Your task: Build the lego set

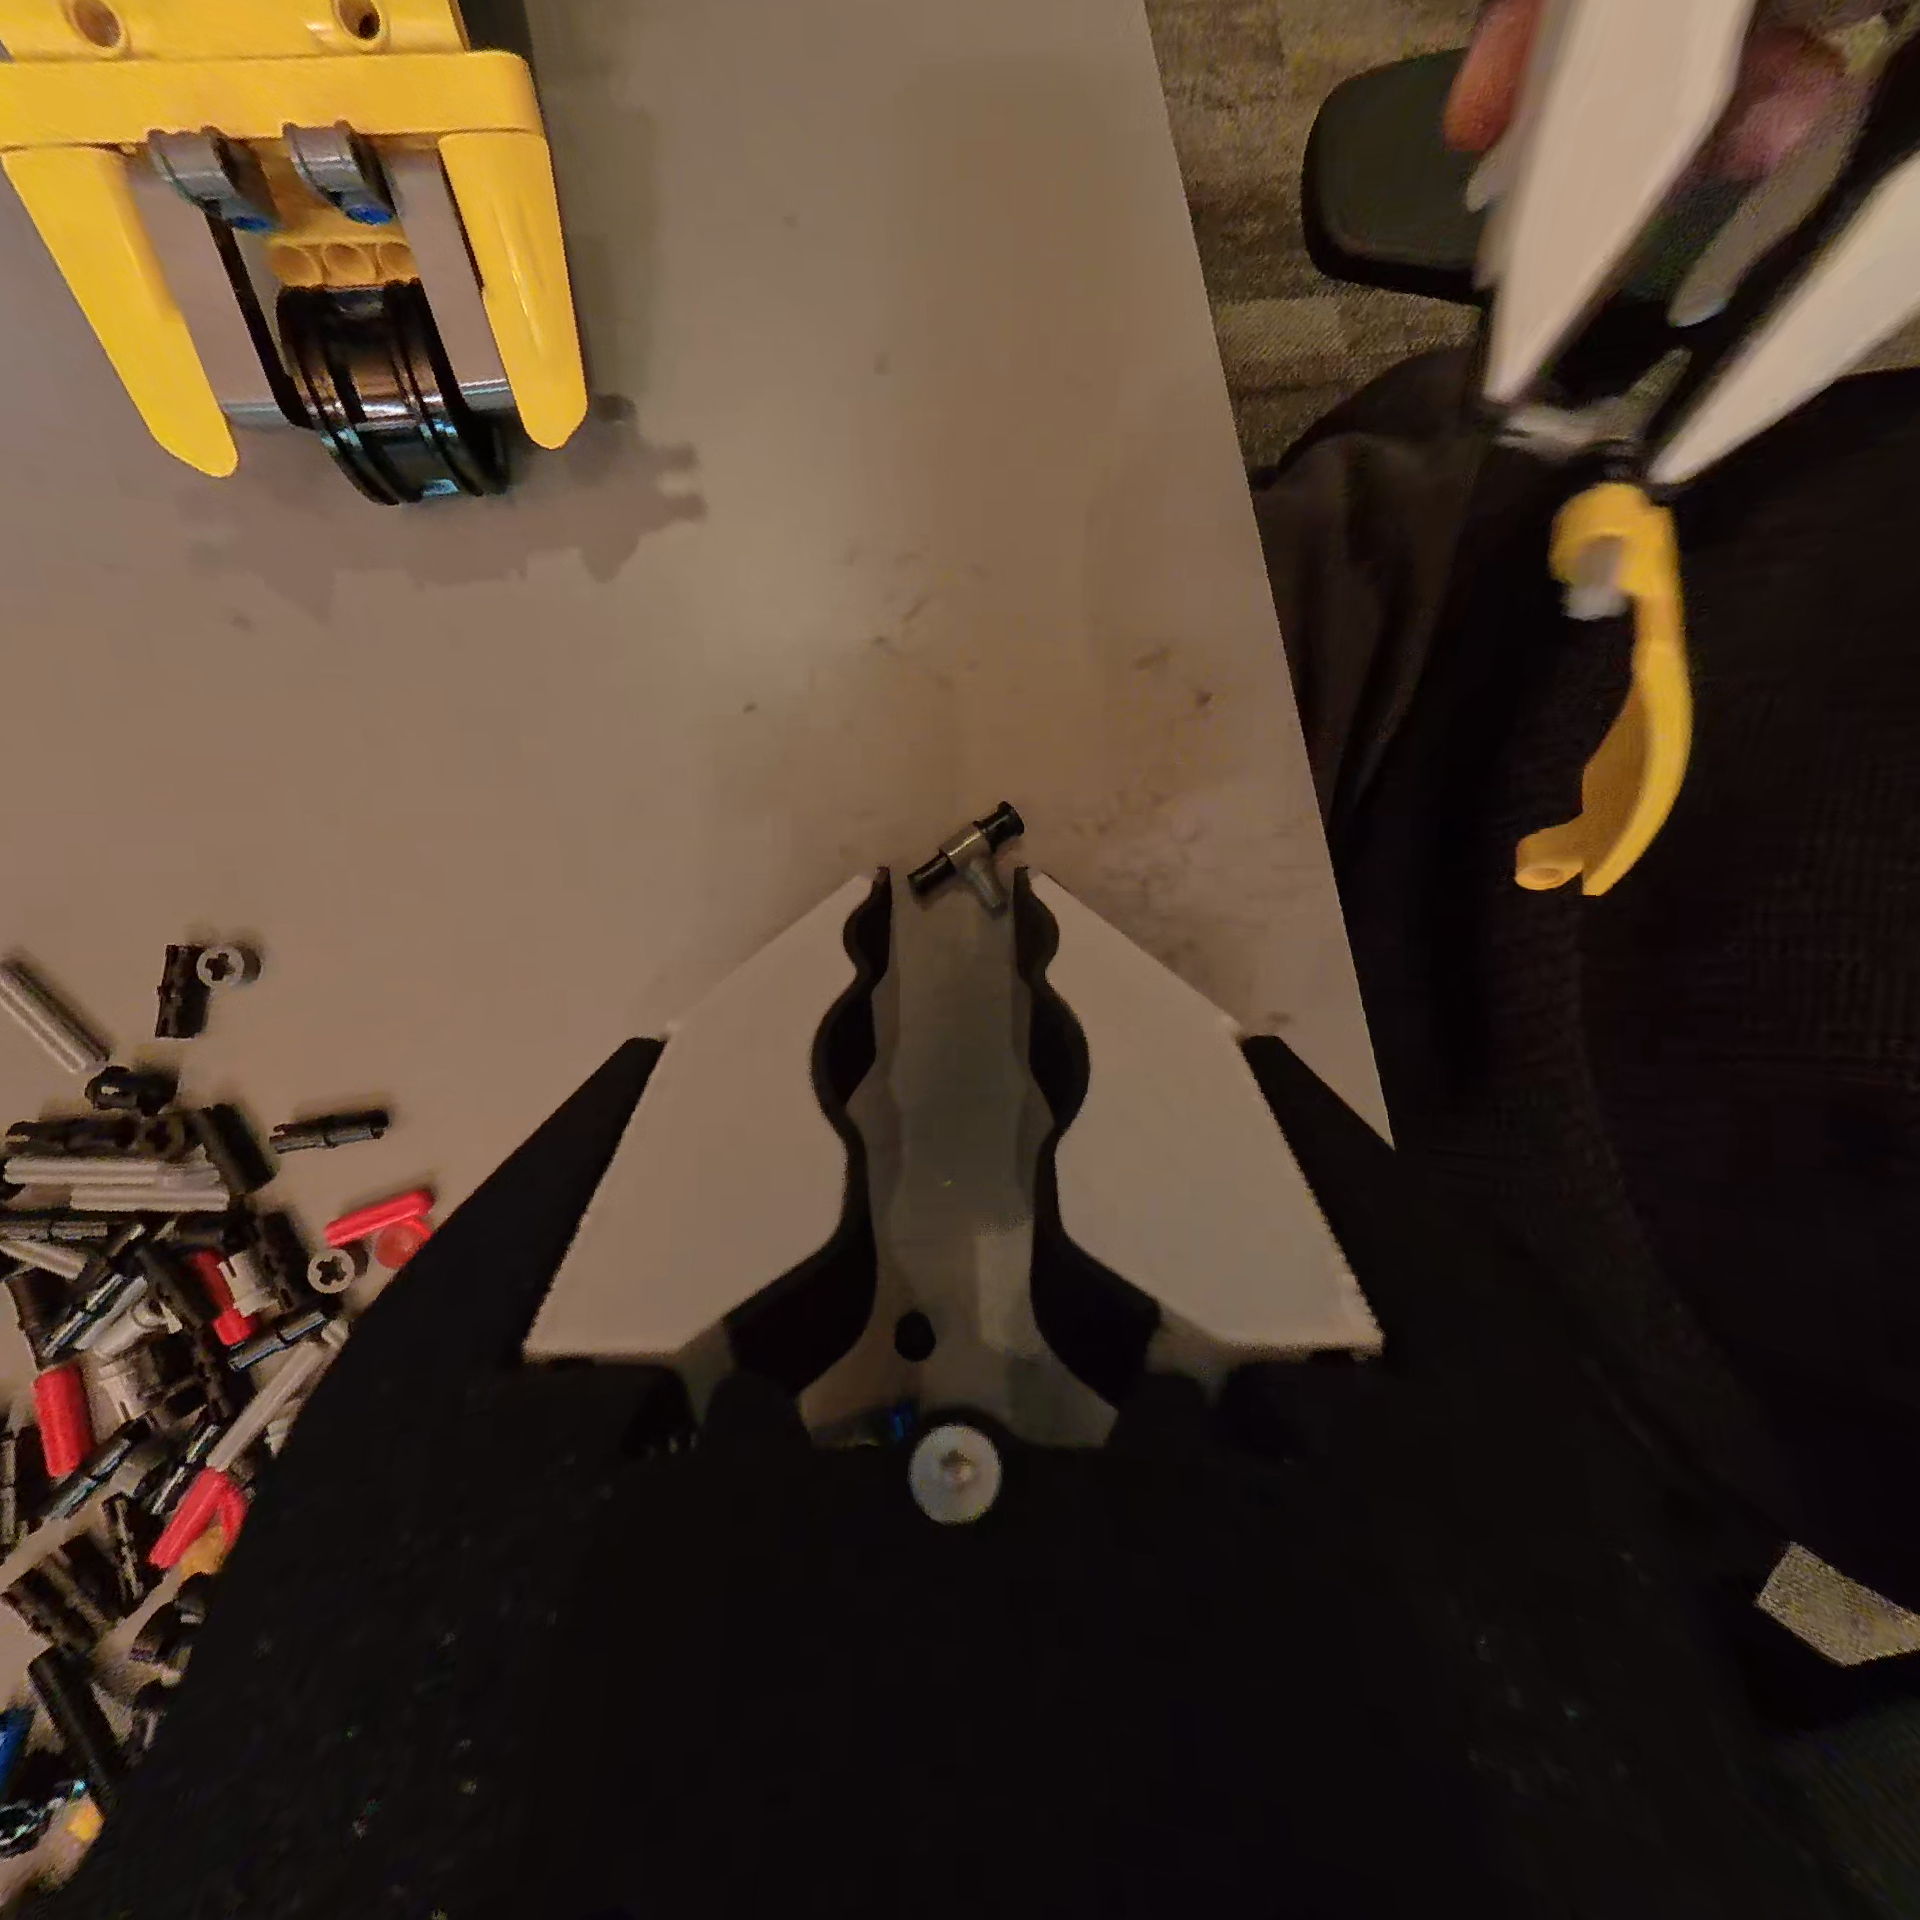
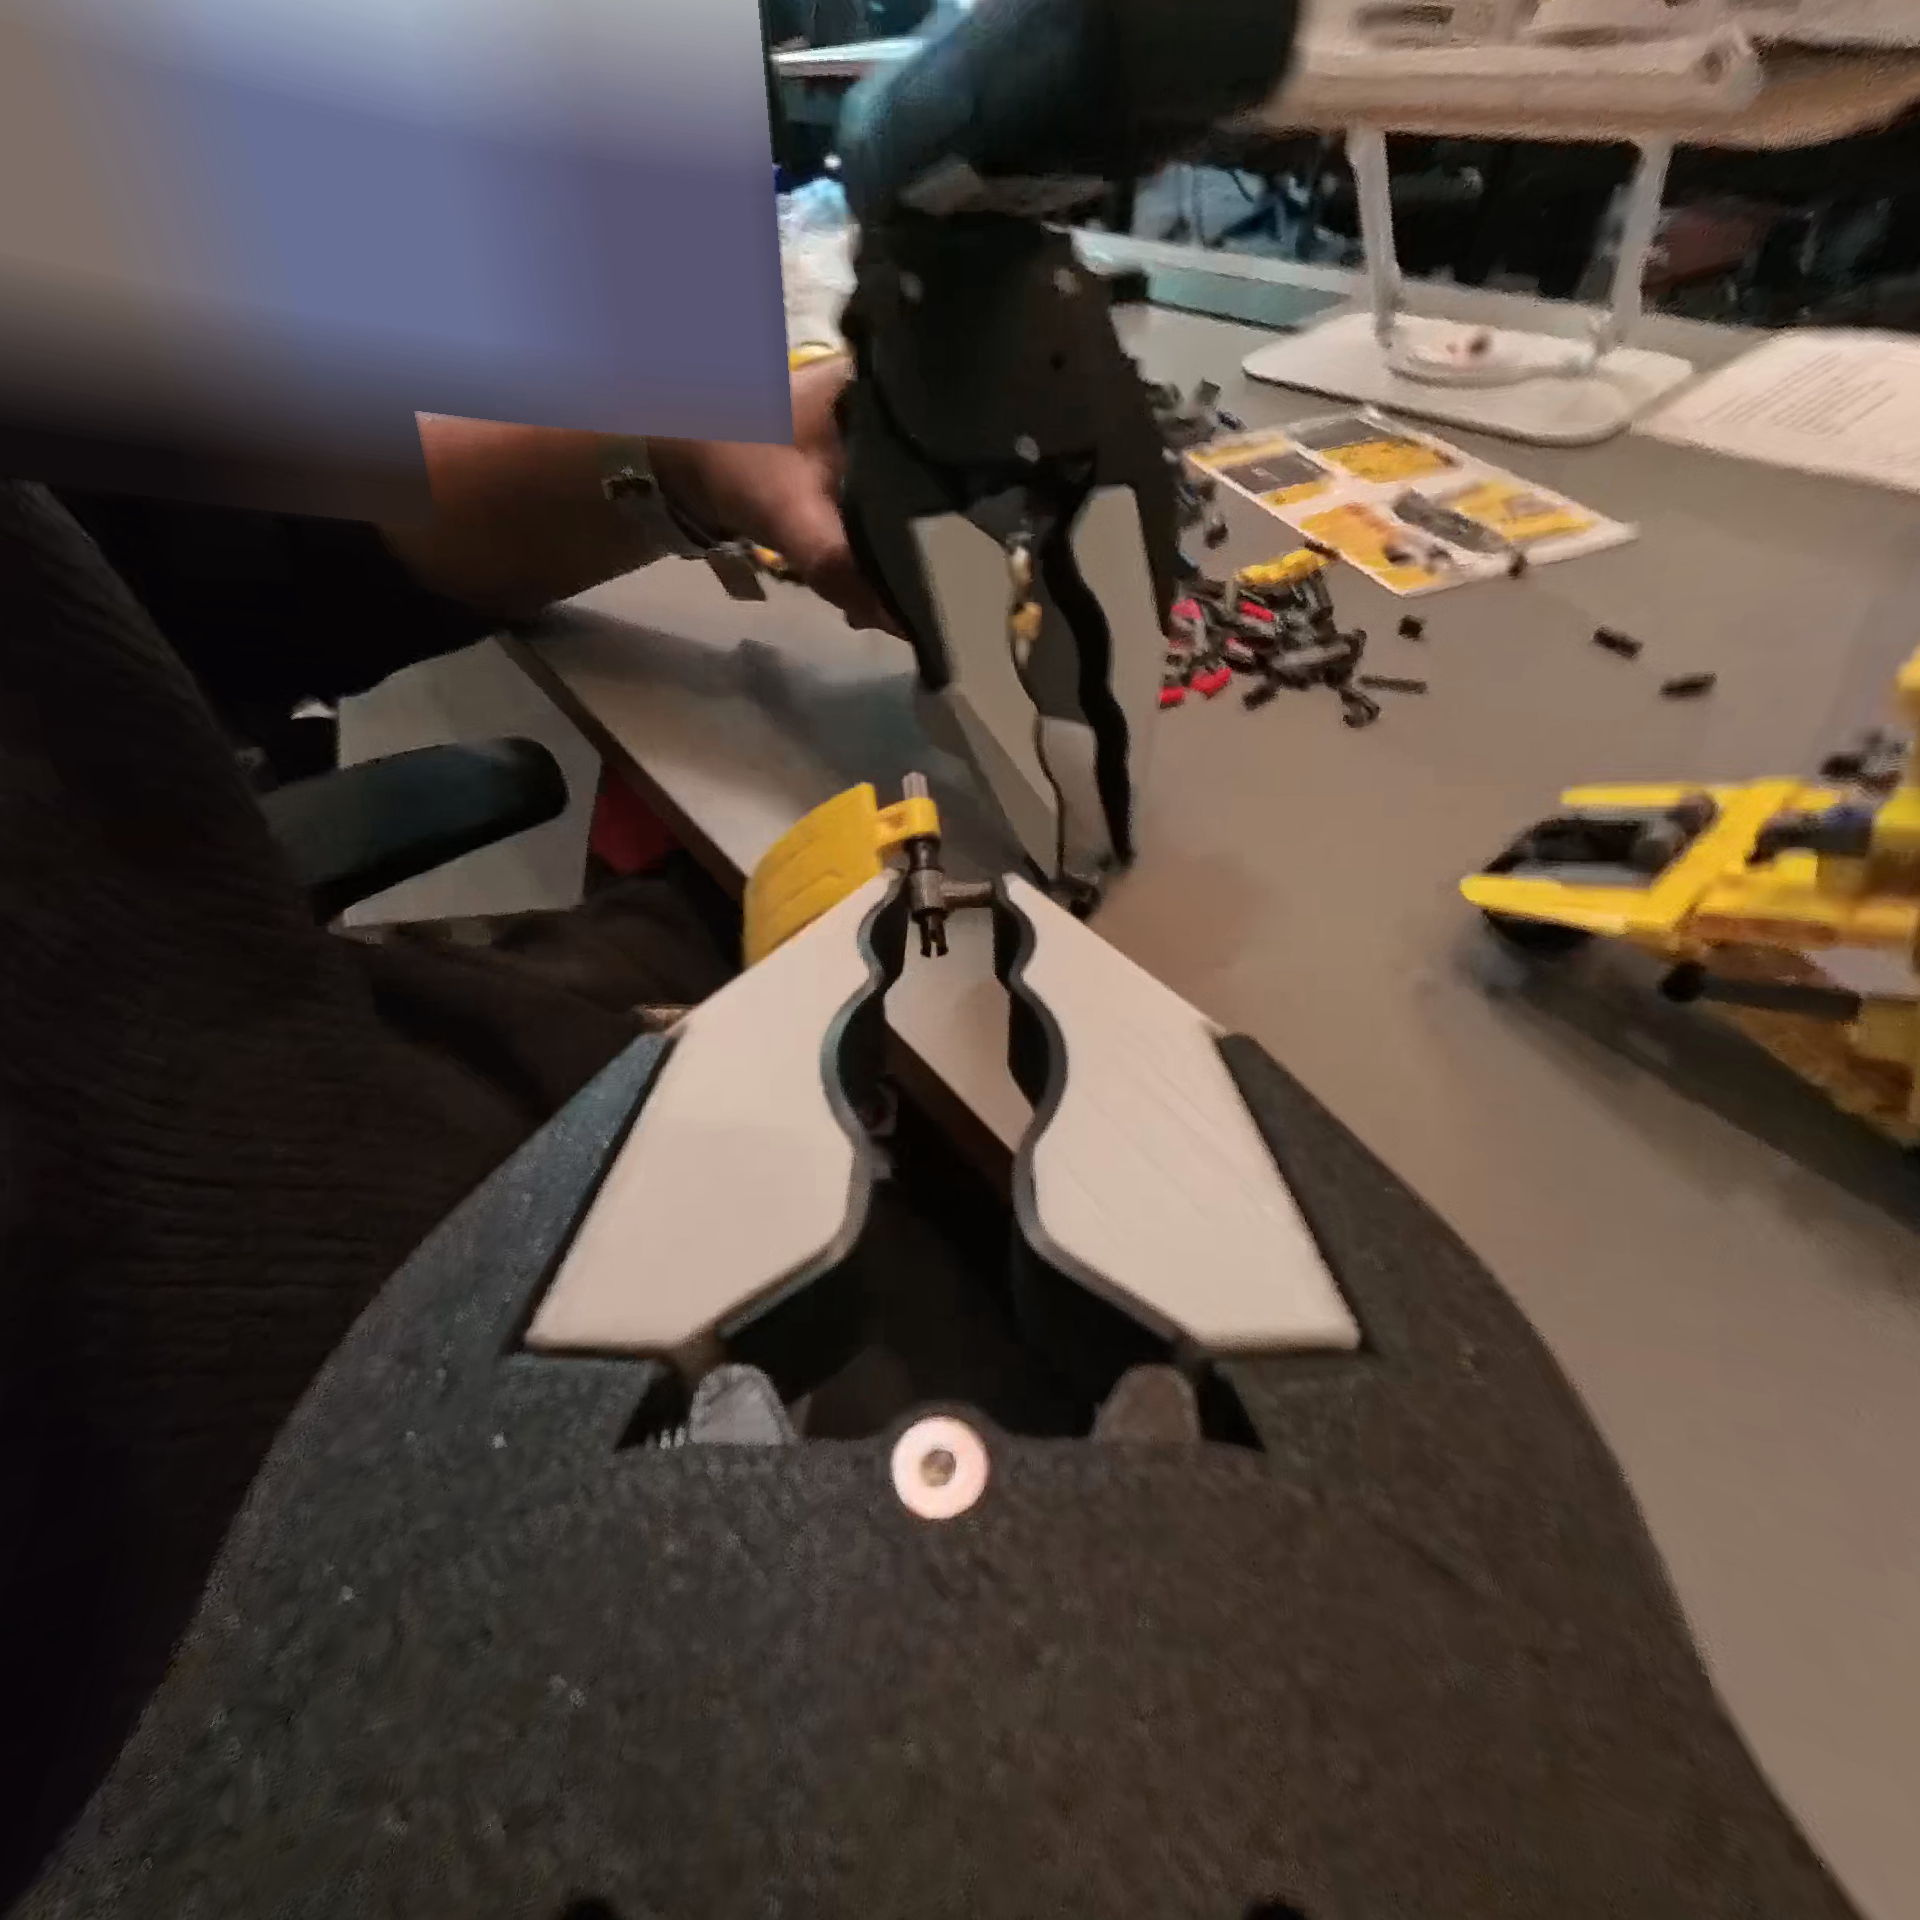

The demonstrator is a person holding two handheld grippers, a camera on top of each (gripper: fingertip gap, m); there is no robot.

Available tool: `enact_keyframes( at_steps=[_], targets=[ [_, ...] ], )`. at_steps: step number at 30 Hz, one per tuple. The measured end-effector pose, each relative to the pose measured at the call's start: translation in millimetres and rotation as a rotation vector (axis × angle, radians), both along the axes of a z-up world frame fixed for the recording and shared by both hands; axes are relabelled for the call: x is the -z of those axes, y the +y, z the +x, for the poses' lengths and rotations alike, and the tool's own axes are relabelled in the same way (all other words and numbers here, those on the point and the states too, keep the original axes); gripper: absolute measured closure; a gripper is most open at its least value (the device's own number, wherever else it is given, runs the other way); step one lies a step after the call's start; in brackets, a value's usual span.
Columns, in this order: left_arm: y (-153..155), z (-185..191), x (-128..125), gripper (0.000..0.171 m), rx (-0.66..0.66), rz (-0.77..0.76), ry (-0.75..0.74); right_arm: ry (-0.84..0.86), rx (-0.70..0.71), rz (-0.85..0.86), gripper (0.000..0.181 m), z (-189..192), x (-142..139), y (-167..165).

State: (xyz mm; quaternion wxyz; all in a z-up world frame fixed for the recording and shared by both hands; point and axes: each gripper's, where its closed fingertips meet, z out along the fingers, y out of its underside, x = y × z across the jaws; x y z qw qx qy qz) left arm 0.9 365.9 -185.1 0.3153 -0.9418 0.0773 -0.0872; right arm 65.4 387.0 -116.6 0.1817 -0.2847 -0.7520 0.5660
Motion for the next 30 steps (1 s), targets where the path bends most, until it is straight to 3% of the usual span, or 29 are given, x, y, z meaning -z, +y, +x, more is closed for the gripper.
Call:
enact_keyframes(
  at_steps=[4, 8, 15, 18, 24, 30],
  targets=[
    [0.4, -0.2, -0.2, 0.148, -0.003, 0.008, -0.01, -0.157, 0.149, 0.004, 0.167, -22.6, 33.3, 23.9],
    [0.7, -0.4, 0.1, 0.149, 0.005, 0.013, 0.013, -0.233, 0.204, 0.03, 0.167, -29.5, 54.2, 34.9],
    [3.8, -6.1, -7.5, 0.147, -0.016, 0.058, -0.01, -0.098, 0.302, 0.382, 0.167, -40.3, 66.7, 51.9],
    [4.5, -4.0, -10.9, 0.146, -0.006, 0.07, -0.046, -0.046, 0.3, 0.46, 0.167, -43.0, 66.2, 49.2],
    [4.1, -2.1, -6.0, 0.146, 0.012, 0.048, -0.047, -0.074, 0.272, 0.421, 0.167, -43.4, 66.7, 47.6],
    [3.5, -3.4, -9.0, 0.146, 0.012, 0.064, -0.057, -0.113, 0.239, 0.336, 0.154, -38.7, 65.3, 45.3]
  ],
)
